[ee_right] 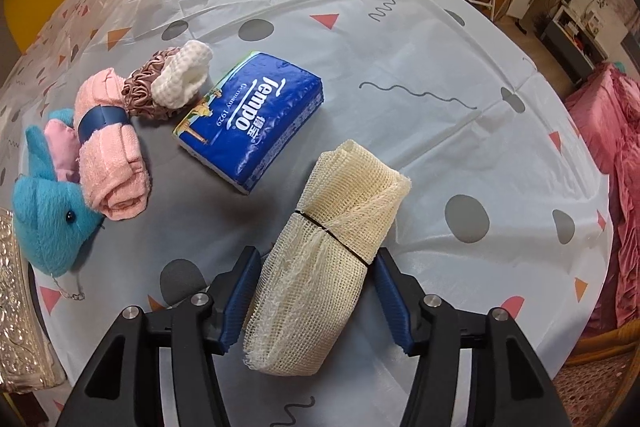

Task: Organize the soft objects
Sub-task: 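Carry the foam block into the gold tray and open the left gripper while the right holds the roll, then carry the mesh sponge roll into the gold tray and open the right gripper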

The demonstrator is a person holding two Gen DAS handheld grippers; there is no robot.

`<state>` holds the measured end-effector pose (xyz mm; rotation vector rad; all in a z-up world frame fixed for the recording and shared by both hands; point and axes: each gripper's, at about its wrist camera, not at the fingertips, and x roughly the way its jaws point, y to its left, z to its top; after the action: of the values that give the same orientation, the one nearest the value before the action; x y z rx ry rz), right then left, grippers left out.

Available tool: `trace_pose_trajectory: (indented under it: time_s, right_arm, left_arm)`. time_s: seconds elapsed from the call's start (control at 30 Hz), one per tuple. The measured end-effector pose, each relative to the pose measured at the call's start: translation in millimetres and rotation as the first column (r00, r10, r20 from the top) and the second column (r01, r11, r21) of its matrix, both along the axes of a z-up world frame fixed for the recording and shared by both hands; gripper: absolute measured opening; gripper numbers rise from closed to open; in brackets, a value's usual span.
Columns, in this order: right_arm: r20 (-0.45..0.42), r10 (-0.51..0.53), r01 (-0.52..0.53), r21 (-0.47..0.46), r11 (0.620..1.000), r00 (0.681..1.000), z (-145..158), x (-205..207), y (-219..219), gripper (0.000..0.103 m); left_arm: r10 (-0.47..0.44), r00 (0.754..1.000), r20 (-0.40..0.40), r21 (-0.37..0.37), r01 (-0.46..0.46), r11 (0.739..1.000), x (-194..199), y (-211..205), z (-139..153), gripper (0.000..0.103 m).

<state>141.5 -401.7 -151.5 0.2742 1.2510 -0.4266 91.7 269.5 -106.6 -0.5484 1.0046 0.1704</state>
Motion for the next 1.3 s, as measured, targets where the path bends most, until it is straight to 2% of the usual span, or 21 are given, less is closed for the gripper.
trace_pose_trajectory:
  time_s: [0.2, 0.33, 0.43, 0.8, 1.03, 1.2, 1.3]
  right_arm:
    - [0.002, 0.031, -0.03, -0.018, 0.999, 1.0, 1, -2, 13, 0.055]
    - [0.002, 0.032, -0.032, -0.016, 0.999, 0.999, 1, -2, 13, 0.055]
    - [0.003, 0.032, -0.032, -0.015, 0.999, 0.999, 4, -6, 10, 0.055]
    - [0.009, 0.041, -0.04, -0.008, 0.999, 0.999, 4, -2, 4, 0.054]
    - [0.024, 0.045, -0.045, -0.001, 0.999, 0.999, 10, 1, 5, 0.05]
    - [0.084, 0.028, -0.028, 0.002, 1.0, 0.996, 22, -2, 1, 0.047]
    - [0.131, 0.0, -0.002, 0.019, 1.0, 0.991, 31, -5, -5, 0.047]
  left_arm:
    - [-0.03, 1.0, 0.003, 0.018, 0.03, 0.999, 48, -5, 2, 0.061]
    - [-0.042, 0.999, -0.023, 0.051, 0.043, 0.998, 72, -1, -4, 0.073]
    - [-0.038, 0.999, -0.019, 0.07, 0.039, 0.997, 71, -1, -3, 0.077]
    - [0.018, 0.998, 0.056, 0.169, -0.028, 0.985, -7, -17, 15, 0.079]
    - [-0.021, 0.993, 0.118, 0.248, -0.009, 0.969, -50, -38, 31, 0.079]
    - [-0.048, 0.986, 0.157, 0.277, 0.002, 0.961, -71, -52, 40, 0.085]
    - [-0.065, 0.983, 0.173, 0.293, 0.012, 0.956, -78, -59, 43, 0.085]
